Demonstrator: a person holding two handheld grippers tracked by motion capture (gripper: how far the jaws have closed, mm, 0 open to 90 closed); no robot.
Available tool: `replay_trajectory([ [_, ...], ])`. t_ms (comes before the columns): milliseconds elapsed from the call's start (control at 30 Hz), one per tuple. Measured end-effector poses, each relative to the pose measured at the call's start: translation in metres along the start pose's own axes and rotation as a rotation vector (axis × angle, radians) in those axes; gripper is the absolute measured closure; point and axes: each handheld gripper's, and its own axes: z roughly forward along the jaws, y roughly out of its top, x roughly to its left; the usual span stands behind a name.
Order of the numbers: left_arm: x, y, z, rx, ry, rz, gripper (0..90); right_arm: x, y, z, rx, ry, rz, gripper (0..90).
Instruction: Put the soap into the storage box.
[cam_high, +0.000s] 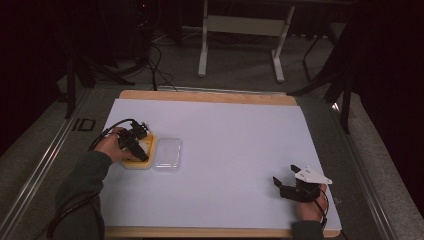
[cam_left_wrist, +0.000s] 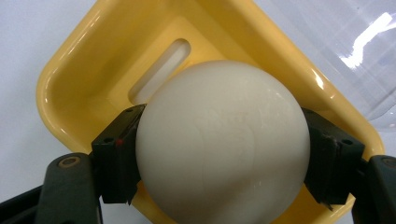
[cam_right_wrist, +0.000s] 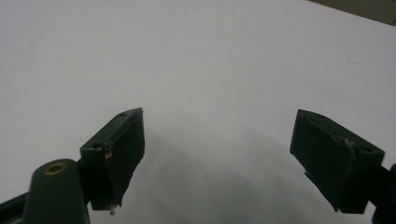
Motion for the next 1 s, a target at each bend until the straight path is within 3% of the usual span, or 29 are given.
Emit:
replay_trajectory([
  [33,-0.002,-0.003,0.001,-0.017,0.012,0.024,24.1,0.000,0.000,0.000,-0.001,0.000,0.000,17.7],
  [167,-0.004,-0.004,0.001,-0.028,0.030,0.046,19.0,0.000,0.000,0.000,0.000,0.001,-0.001,17.7],
  [400,-0.003,-0.007,-0.005,-0.065,0.038,0.049,14.9,0.000,0.000,0.000,0.000,-0.001,-0.001,17.7],
  [567,-0.002,-0.010,-0.012,-0.081,0.032,0.047,5.6,0.000,0.000,0.000,0.000,-0.001,-0.002,17.7],
  [1000,-0.006,-0.015,-0.037,-0.157,0.059,0.069,5.8,0.000,0.000,0.000,0.000,-0.001,-0.002,17.7],
])
